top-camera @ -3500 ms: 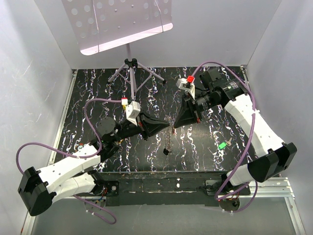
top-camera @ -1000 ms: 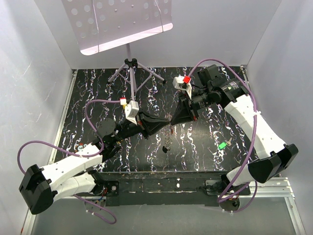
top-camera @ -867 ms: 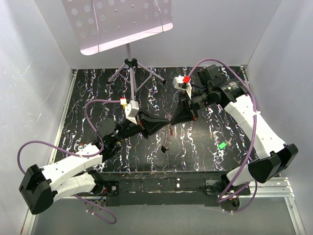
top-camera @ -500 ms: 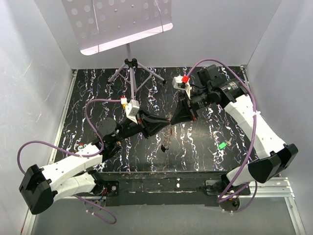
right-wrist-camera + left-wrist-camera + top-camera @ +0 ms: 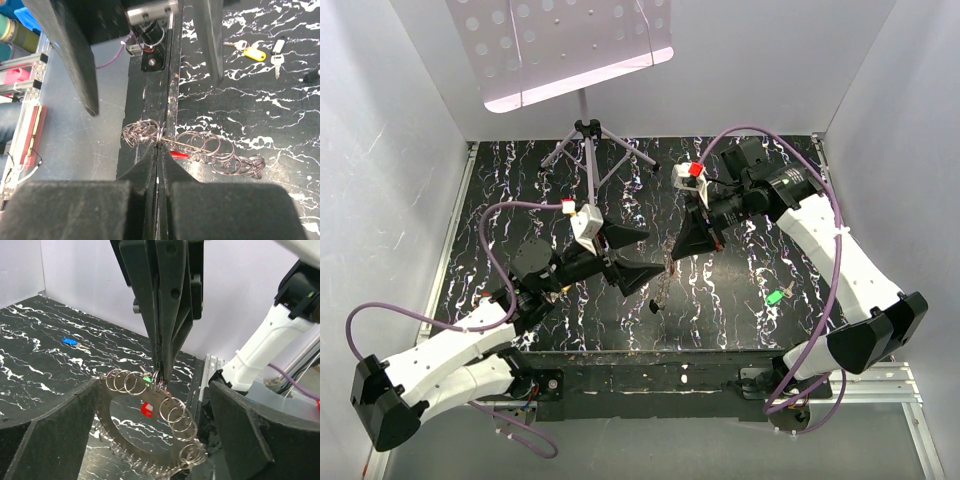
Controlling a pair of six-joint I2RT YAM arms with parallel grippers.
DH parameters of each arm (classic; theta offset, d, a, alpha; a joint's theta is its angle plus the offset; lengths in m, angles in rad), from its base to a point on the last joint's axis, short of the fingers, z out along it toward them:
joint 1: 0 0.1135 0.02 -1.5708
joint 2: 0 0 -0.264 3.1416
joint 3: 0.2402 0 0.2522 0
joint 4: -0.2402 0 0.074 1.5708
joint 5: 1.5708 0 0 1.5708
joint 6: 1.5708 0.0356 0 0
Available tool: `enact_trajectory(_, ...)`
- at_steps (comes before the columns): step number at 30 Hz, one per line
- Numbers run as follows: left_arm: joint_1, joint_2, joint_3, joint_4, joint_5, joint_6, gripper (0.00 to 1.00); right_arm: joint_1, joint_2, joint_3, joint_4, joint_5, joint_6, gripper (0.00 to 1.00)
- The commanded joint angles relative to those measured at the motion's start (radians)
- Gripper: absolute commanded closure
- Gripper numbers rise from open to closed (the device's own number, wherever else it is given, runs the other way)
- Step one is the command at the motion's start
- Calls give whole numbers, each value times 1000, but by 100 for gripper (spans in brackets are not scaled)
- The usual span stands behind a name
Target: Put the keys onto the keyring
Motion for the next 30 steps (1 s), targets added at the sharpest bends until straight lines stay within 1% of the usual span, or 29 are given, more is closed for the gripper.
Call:
enact_trajectory(1,3,-67,98,-221,-32,98,2,6,7,48,-133,24,-137,99)
enact_trajectory(4,8,-58,159,-371,22,154,2,17,31,89,-248,81,-229,99)
enact_trajectory(6,8,-26,205,-460,84,194,2,28,45,109,-308,122,-277,99)
enact_trajectory(8,8,0,233,-502,138,220,2,35,56,121,-358,154,-311,99)
enact_trajectory(10,8,16,239,-496,177,239,2,46,64,132,-386,177,-331,99)
enact_trajectory(15,10,54,219,-387,220,256,2,74,88,158,-438,214,-362,99)
enact_trajectory(17,10,82,227,-382,221,263,6,83,96,164,-449,219,-368,99)
enact_trajectory(25,10,164,265,-402,184,282,32,103,102,161,-443,217,-363,99)
enact_trajectory(30,8,174,264,-410,164,288,43,110,107,161,-443,211,-359,99)
